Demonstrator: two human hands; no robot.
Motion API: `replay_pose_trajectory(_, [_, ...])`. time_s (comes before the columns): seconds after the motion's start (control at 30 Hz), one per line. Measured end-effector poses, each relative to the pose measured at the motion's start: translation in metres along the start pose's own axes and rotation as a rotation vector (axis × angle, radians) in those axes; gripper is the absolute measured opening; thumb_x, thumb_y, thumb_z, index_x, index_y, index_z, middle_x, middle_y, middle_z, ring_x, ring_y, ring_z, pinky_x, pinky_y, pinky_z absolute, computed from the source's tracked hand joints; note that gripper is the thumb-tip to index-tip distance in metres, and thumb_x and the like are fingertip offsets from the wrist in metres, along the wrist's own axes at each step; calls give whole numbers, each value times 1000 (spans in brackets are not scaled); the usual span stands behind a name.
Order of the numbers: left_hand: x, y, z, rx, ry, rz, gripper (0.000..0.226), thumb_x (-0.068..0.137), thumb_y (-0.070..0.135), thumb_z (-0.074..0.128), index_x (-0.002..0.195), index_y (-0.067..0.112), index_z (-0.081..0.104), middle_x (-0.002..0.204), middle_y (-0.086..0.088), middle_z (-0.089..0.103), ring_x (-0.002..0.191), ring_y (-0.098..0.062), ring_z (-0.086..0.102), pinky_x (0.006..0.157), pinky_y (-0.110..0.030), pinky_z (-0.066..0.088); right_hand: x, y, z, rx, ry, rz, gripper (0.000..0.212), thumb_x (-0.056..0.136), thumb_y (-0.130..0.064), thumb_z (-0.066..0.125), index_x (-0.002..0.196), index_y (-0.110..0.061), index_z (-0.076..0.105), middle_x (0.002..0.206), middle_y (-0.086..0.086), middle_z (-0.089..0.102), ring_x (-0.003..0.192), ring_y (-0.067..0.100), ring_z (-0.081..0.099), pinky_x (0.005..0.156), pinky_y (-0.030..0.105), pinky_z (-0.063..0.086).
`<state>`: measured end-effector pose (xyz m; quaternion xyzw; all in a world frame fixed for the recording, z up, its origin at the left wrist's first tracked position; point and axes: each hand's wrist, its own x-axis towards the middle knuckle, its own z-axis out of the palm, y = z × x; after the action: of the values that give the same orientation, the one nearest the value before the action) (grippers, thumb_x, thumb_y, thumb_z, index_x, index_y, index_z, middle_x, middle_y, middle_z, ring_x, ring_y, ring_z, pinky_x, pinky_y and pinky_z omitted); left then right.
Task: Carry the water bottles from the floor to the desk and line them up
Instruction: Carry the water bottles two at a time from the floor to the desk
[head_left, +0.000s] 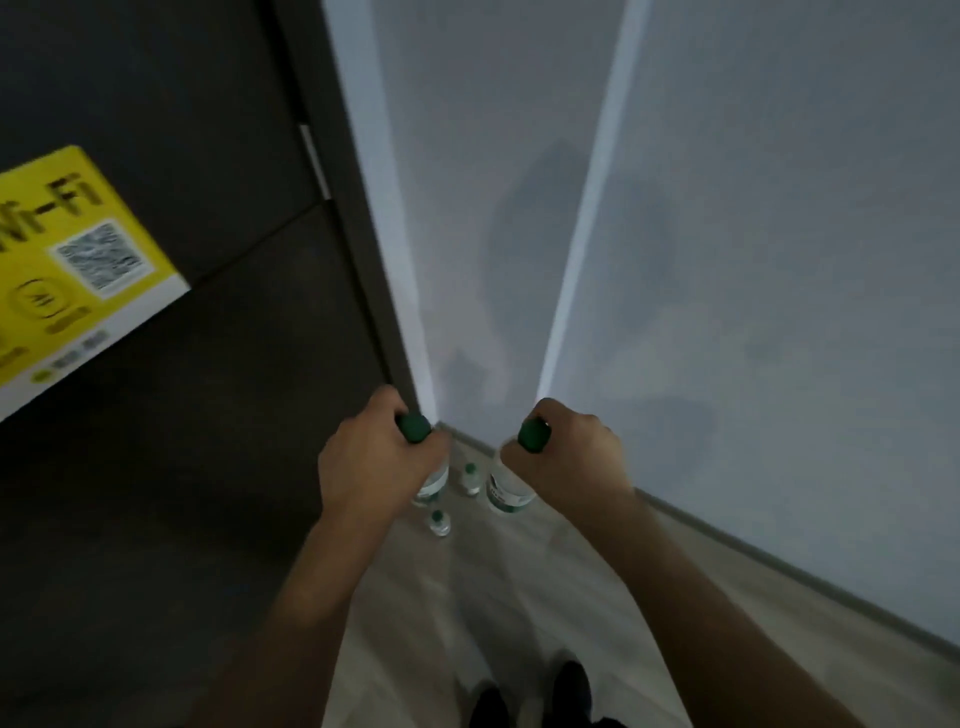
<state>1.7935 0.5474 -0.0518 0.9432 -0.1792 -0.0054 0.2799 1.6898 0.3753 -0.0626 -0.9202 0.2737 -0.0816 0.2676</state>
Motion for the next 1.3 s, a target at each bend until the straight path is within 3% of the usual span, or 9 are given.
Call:
replay_pose_trajectory(0.13, [4, 50, 17, -28, -55, 147, 31, 67, 48, 64, 73, 25, 44, 59, 9, 55, 55, -11, 53, 50, -27, 38, -21, 39, -28, -12, 83, 138, 19, 72, -41, 60, 78, -24, 54, 62, -7, 58, 57, 12, 56, 50, 25, 47])
replay_pose_trajectory(0.27, [-9, 109, 41, -43, -107, 296, 32, 65, 46, 62, 69, 24, 39, 55, 6, 52, 51, -13, 50, 47, -27, 34, -51, 82, -60, 0, 183, 265, 20, 73, -41, 60, 80, -23, 56, 64, -7, 59, 58, 14, 56, 49, 23, 40])
replay_pose_trajectory(0.47, [-68, 206, 97, 10, -196, 556, 34, 68, 43, 64, 71, 21, 39, 51, 4, 50, 49, -15, 49, 46, -26, 29, -126, 163, -117, 24, 343, 445, 20, 72, -41, 60, 78, -22, 55, 62, -6, 58, 57, 17, 56, 51, 27, 44])
replay_pose_trajectory(0.6, [-132, 277, 136, -17, -297, 715, 34, 68, 45, 63, 69, 22, 37, 51, 5, 49, 46, -16, 48, 45, -25, 27, -197, 226, -161, 16, 438, 581, 20, 71, -42, 58, 78, -23, 54, 62, -7, 57, 57, 14, 55, 52, 26, 45])
replay_pose_trajectory(0.8, [-246, 386, 195, -108, -412, 885, 34, 62, 53, 55, 69, 23, 40, 55, 5, 52, 49, -12, 49, 43, -26, 34, -314, 320, -218, -34, 572, 790, 22, 71, -44, 60, 74, -25, 48, 59, -9, 52, 56, 14, 50, 47, 24, 30])
replay_pose_trajectory(1.1, [-430, 517, 260, -186, -569, 1168, 36, 64, 49, 63, 67, 21, 41, 52, 3, 51, 46, -13, 46, 41, -24, 29, -493, 417, -294, -65, 816, 1053, 21, 72, -44, 59, 75, -25, 54, 60, -9, 54, 58, 11, 55, 53, 26, 45])
replay_pose_trajectory(1.3, [-523, 593, 279, -280, -690, 1293, 36, 61, 53, 58, 66, 21, 42, 55, 3, 52, 50, -15, 49, 44, -27, 34, -579, 465, -340, -76, 995, 1200, 27, 71, -48, 57, 76, -22, 59, 63, -8, 58, 60, 13, 57, 58, 32, 52])
